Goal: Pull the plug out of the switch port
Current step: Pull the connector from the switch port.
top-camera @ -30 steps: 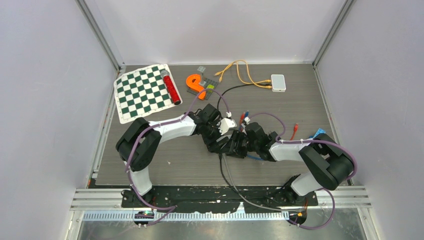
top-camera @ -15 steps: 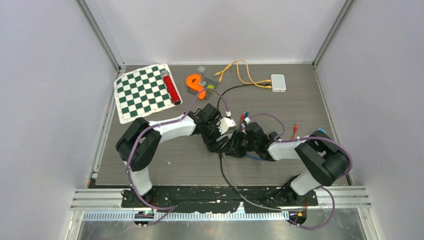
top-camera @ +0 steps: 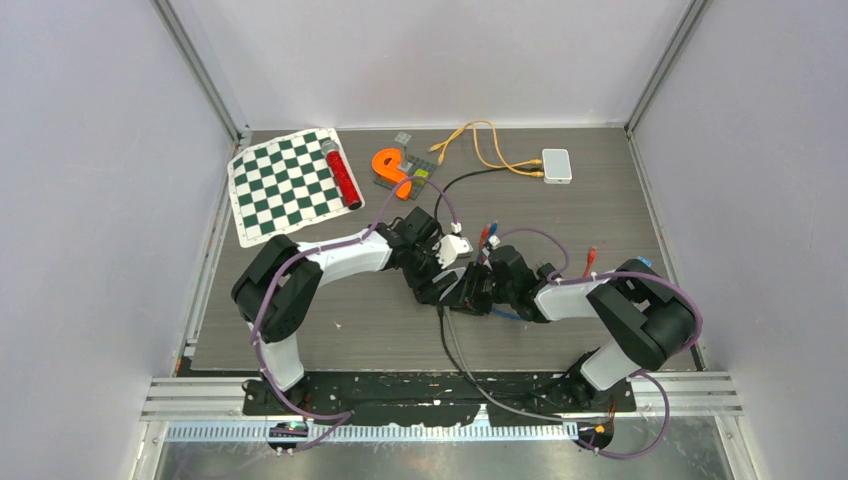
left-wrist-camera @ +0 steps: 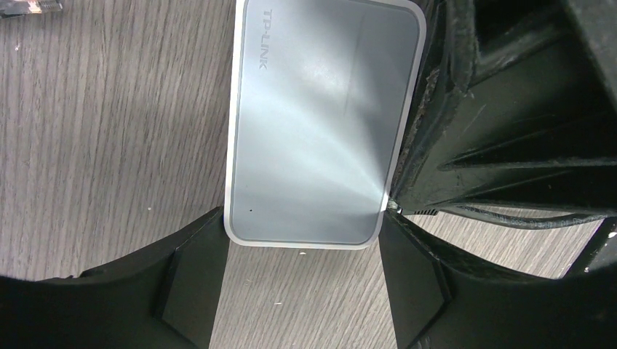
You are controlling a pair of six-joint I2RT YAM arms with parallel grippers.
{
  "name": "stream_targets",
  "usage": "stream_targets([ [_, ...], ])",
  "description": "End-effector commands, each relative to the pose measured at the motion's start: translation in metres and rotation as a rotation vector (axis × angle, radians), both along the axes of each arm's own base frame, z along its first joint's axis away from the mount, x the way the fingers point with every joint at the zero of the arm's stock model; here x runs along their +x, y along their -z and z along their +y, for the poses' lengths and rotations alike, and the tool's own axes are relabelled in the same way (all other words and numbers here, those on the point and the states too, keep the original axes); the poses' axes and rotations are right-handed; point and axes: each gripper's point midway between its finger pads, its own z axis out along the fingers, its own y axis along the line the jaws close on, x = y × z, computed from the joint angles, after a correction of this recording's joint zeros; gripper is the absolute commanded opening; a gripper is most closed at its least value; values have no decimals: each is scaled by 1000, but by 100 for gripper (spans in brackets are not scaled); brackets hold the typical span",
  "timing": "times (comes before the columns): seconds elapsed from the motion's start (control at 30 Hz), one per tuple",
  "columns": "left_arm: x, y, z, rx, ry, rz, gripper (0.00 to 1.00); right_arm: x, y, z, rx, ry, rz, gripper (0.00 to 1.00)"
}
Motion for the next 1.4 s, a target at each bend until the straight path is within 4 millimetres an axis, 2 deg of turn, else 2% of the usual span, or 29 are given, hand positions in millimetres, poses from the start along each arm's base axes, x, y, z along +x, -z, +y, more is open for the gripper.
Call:
stream_targets([
  [0.0,-19,9,-1,-1,32,57,53,10,21,-14,-92,65,-24,38],
  [0.27,-20,7,-2,-4,39,56,52,10,23,-16,-119,48,-31,24],
  [0.3,-20,8,-2,-4,41,58,52,10,23,-16,-121,49,-32,19],
  [0.43,-21,10,1,11,44,57,52,11,22,-17,-136,35,-47,8],
  [0.53,-21,11,2,15,41,56,52,12,19,-17,-154,6,-66,5],
  [0.87,-21,13,4,24,35,56,52,-2,18,-20,-179,-85,-74,5],
  [1.13,-23,16,4,18,25,63,51,1,15,-22,-154,-68,-66,6],
  [1.2,-23,16,5,17,23,62,51,2,14,-21,-138,-57,-59,12],
  [1.23,-23,15,4,14,23,59,51,4,14,-21,-138,-48,-58,20],
  [1.37,-24,16,4,13,23,65,51,11,13,-23,-133,-5,-62,31],
])
